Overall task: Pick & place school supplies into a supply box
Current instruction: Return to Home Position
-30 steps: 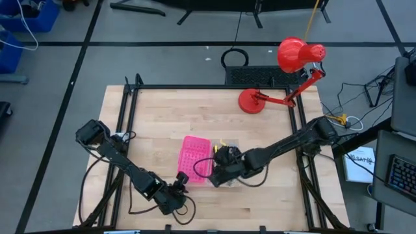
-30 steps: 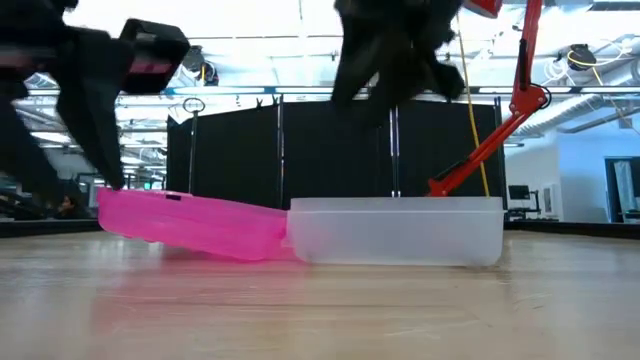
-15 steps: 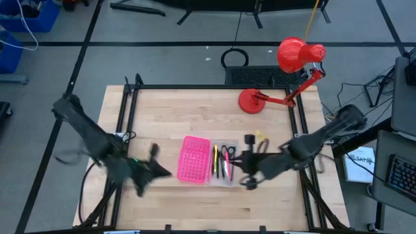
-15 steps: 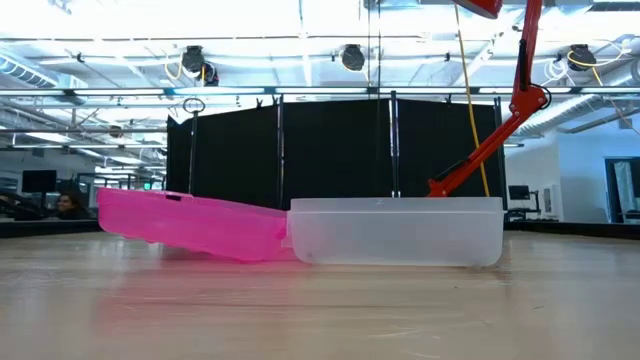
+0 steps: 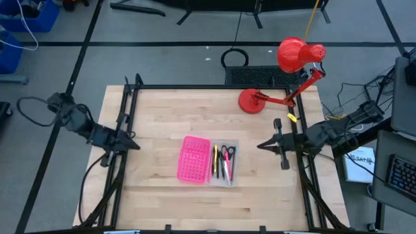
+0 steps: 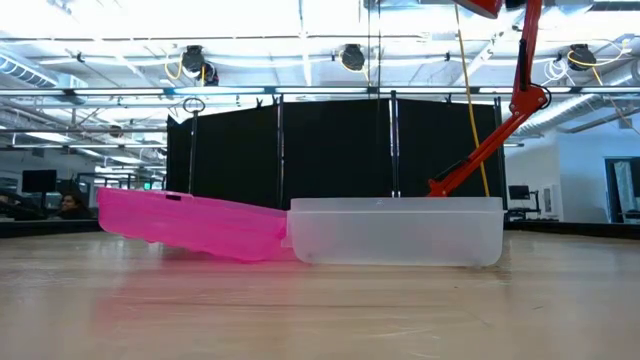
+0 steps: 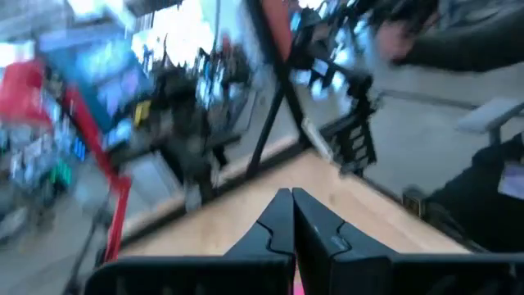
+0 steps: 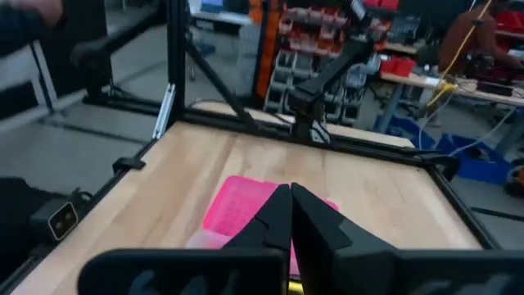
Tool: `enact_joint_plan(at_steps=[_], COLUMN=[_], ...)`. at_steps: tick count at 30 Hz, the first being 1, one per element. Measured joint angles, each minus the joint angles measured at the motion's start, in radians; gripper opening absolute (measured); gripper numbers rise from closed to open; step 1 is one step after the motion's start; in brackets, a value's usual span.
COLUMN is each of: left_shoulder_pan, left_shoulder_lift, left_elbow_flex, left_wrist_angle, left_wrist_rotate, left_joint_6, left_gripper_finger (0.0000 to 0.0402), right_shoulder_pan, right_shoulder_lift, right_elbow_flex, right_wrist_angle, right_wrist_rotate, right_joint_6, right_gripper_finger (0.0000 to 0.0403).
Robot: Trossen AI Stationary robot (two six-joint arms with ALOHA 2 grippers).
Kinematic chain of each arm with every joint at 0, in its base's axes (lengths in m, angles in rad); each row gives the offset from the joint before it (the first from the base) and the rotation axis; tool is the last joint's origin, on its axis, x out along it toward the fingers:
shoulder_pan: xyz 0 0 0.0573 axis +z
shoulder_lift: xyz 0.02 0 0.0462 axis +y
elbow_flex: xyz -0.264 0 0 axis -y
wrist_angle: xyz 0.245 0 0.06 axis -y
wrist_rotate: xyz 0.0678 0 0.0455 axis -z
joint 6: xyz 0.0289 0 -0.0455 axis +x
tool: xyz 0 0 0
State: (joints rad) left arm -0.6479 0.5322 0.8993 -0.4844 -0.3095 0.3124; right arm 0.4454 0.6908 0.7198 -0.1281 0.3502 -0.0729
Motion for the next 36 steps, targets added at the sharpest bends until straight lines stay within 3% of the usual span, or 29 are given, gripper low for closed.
enact_joint_plan(at_steps=[5,14,21,31,36], left_shoulder_pan=[0.126,0.361,0.402,0.349,0.329], left_shoulder_lift=[-0.023,-0.060,-0.217,-0.442,-0.512], left_elbow_flex=[-0.190,-0.411,-0.598,-0.696,-0.766], left_wrist_angle=[0.251,0.318,0.437,0.303,0.307], left_wrist_rotate=[0.142,0.340,0.370,0.282,0.284], left_joint_6=[0.095,-0.075,-0.131,-0.206,-0.214], left_gripper_finger=[0.0002,0.0001,0.0001,0.0000,0.0000], right_shoulder_pan=[-0.109,-0.220,-0.224,-0.189,-0.190], right_shoulder_lift=[-0.137,-0.143,-0.228,-0.411,-0.509], right_elbow_flex=[-0.205,-0.321,-0.411,-0.521,-0.603], right_wrist_angle=[0.184,0.226,0.236,0.230,0.218], right_wrist_rotate=[-0.089,-0.240,-0.200,-0.150,-0.144], right_joint_6=[0.008,0.053,0.083,0.087,0.071], right_gripper_finger=[0.0000,0.0000,0.0000,0.0000,0.0000])
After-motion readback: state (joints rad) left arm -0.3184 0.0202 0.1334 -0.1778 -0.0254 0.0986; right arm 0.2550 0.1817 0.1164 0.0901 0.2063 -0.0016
